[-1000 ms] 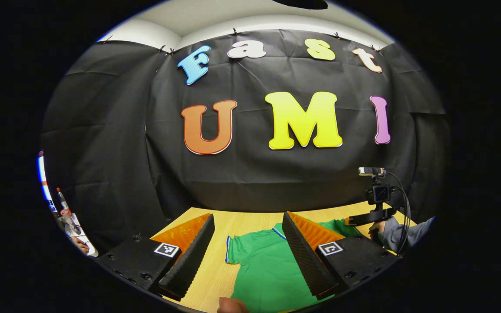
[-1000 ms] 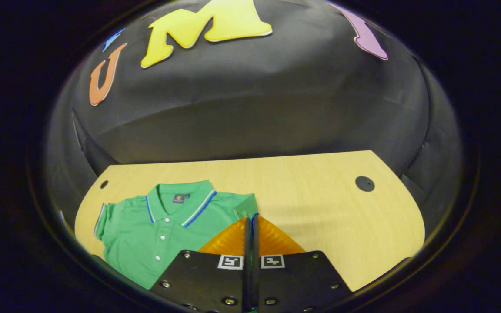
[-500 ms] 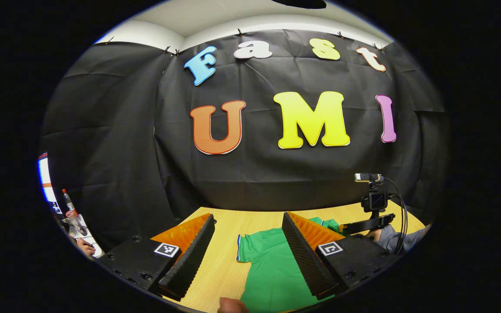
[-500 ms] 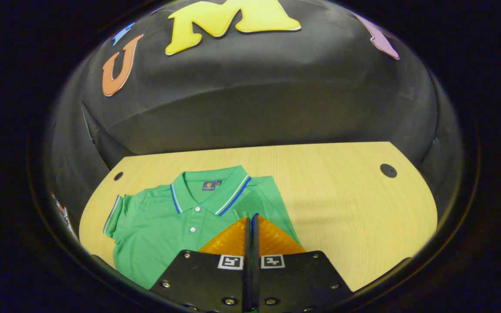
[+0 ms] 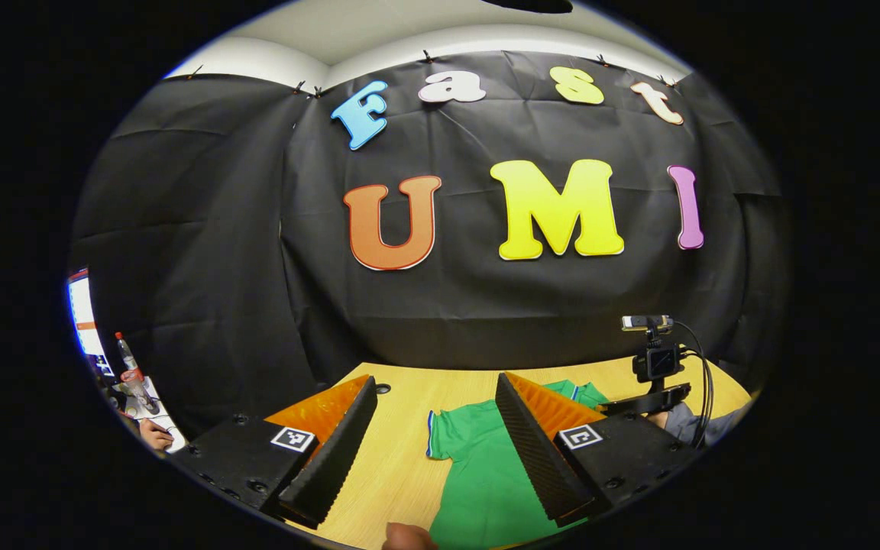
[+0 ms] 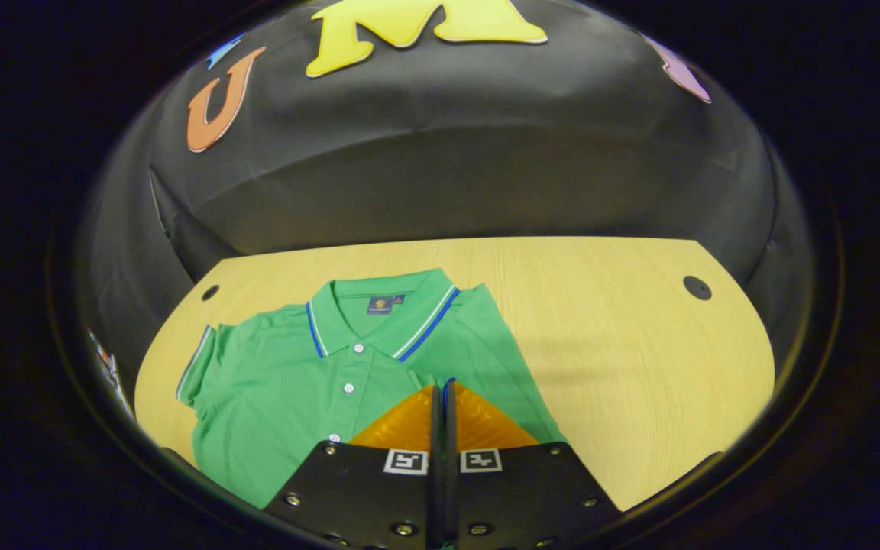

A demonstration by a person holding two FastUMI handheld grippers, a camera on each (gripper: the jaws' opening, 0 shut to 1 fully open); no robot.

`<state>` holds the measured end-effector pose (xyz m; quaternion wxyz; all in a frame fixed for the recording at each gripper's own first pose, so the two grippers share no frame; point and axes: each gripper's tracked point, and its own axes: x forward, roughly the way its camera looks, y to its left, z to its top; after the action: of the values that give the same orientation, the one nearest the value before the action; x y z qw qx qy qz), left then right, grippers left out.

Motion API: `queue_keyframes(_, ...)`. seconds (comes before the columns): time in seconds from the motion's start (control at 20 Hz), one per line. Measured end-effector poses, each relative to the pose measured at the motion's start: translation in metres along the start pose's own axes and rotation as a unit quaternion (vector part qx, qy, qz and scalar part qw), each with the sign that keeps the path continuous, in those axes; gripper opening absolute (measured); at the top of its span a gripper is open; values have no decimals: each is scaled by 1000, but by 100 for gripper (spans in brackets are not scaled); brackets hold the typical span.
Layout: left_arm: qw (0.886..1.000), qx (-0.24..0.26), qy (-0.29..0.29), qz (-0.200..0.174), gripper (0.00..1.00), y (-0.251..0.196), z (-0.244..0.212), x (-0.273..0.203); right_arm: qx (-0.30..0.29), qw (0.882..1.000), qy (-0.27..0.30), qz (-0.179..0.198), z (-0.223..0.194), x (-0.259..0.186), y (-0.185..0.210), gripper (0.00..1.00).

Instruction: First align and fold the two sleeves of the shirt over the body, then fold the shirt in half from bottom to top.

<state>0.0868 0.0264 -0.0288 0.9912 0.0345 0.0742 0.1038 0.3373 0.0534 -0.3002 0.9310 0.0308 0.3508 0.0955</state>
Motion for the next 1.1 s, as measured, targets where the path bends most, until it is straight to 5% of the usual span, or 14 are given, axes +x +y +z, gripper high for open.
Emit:
queue_keyframes(0.1, 1000, 1, 2, 1, 100, 1, -1, 0, 7, 1000, 11, 27, -8, 2, 12, 4)
queue_keyframes(0.15, 1000, 1, 3, 2, 100, 1, -1, 1, 5, 999, 19, 35, -9, -5, 15, 17)
queue_keyframes(0.3, 1000, 1, 6, 3, 100, 2, -4, 4, -23, 999, -27, 8, 9, -8, 4, 96)
queue_keyframes(0.75, 999, -12, 34, 0, 100, -1, -34, 47, -66, 977, -203, -1, 129, -98, 1, 96)
queue_keyframes(1.1, 997, -25, 72, -15, 100, -14, -79, 107, -69, 962, -263, 4, 156, -184, -17, 96)
